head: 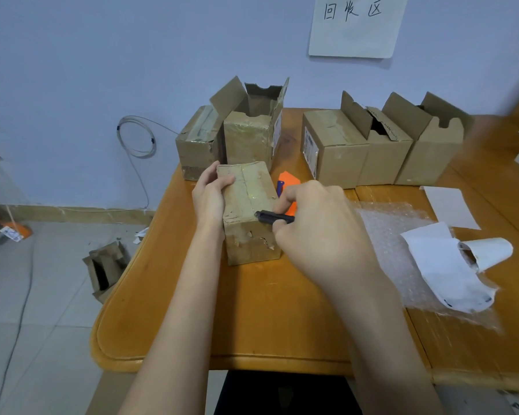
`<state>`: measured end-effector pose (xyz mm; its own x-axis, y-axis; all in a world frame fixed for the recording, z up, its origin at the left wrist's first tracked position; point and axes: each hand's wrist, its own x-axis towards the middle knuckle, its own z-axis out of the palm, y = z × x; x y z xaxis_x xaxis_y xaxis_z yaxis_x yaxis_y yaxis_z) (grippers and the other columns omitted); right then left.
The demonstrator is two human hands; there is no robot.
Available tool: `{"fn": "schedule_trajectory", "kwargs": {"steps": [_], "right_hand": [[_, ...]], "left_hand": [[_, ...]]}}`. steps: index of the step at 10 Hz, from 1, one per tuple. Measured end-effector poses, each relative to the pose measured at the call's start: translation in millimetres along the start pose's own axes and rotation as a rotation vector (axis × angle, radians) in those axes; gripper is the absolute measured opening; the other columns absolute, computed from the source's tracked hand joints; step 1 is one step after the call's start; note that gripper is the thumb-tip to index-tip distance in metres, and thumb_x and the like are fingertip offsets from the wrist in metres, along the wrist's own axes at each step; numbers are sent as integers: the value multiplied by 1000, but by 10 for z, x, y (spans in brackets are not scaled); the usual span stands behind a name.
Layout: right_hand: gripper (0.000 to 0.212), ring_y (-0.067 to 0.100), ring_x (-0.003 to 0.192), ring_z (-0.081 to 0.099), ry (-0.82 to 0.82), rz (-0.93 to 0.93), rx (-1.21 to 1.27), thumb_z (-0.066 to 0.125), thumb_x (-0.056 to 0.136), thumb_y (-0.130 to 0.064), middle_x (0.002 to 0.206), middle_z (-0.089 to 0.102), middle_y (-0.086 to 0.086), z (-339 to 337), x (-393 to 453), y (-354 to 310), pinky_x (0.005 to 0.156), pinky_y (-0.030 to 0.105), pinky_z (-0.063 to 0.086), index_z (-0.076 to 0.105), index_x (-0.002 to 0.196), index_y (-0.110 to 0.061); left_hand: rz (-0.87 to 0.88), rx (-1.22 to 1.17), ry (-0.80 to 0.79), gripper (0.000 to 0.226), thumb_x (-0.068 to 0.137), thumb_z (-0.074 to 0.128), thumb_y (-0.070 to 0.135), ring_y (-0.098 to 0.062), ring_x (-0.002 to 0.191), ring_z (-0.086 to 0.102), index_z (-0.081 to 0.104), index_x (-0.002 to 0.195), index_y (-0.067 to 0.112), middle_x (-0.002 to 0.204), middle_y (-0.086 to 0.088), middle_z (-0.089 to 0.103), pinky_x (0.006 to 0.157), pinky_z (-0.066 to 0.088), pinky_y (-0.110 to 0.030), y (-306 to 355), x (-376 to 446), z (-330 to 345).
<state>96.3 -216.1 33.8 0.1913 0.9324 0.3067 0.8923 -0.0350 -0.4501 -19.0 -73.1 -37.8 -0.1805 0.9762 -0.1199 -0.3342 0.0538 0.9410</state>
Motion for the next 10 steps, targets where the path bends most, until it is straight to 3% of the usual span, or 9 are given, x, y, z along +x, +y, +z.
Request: {"fn": "schedule_trajectory", "kwargs": {"steps": [1, 2, 3, 4, 6, 7, 8, 9, 10], "right_hand": [[12, 8, 55, 46, -71, 36, 144, 62, 85, -15, 64, 51, -9, -155, -12, 45, 45, 19, 28, 64, 79, -26], [6, 7, 56, 47, 38, 53, 210, 64, 87, -22, 61, 50, -10, -223, 7, 117, 44, 20, 28, 65, 86, -28], [3, 7, 58, 46, 137, 94, 224, 62, 89, -26, 60, 47, -12, -169, 84, 203, 47, 25, 32, 64, 91, -28], [4, 9, 62, 50, 149, 167, 216, 60, 91, -31, 64, 51, -12, -16, 155, 308, 50, 28, 36, 62, 94, -28], [3, 15, 57, 42, 109, 283, 419, 68, 85, -30, 55, 45, -9, 198, 192, 504, 51, 27, 28, 66, 85, -28], [4, 11, 50, 38, 103, 288, 457, 70, 85, -27, 52, 45, -5, 198, 200, 521, 50, 26, 29, 69, 81, -26], [5, 11, 48, 41, 91, 287, 469, 70, 85, -26, 50, 49, -4, 195, 229, 499, 51, 27, 32, 69, 79, -26], [5, 12, 50, 42, 106, 278, 480, 71, 84, -26, 53, 51, -3, 204, 236, 510, 52, 27, 32, 69, 78, -27], [5, 11, 47, 38, 127, 274, 511, 72, 83, -25, 51, 48, -2, 205, 231, 536, 51, 27, 33, 70, 78, -26]], "left_hand": [[-1, 15, 18, 48, 80, 64, 2, -21, 109, 62, 62, 124, 21, 122, 0, 63, 96, 52, -42, -5, 7, -18], [76, 24, 235, 45, 70, 67, 16, -20, 112, 58, 61, 111, 30, 122, 0, 59, 97, 49, -45, -54, 11, -95], [156, 158, 521, 38, 71, 65, 22, -21, 119, 45, 52, 106, 30, 123, 0, 54, 103, 34, -38, -37, -97, -96], [243, 310, 667, 44, 73, 66, 27, -20, 119, 39, 50, 114, 22, 118, 2, 41, 92, 19, -28, -61, -232, -109], [551, 486, 726, 41, 64, 57, 16, -22, 108, 42, 55, 105, 16, 107, -3, 38, 97, 30, -33, -46, -459, -137], [861, 712, 450, 35, 69, 53, 3, -7, 103, 40, 65, 99, 19, 109, -2, 51, 95, 38, -34, 181, -465, -91], [760, 1127, -197, 26, 90, 50, 19, -9, 111, 49, 69, 104, 29, 120, 6, 59, 101, 38, -39, 382, -359, 48], [607, 1462, -340, 38, 100, 37, 39, -22, 102, 59, 66, 78, 27, 98, 0, 67, 104, 33, -42, 265, -278, 117], [666, 1382, -43, 36, 96, 46, 38, -21, 96, 53, 58, 65, 24, 86, 3, 55, 97, 30, -43, 177, -217, 133]]}}
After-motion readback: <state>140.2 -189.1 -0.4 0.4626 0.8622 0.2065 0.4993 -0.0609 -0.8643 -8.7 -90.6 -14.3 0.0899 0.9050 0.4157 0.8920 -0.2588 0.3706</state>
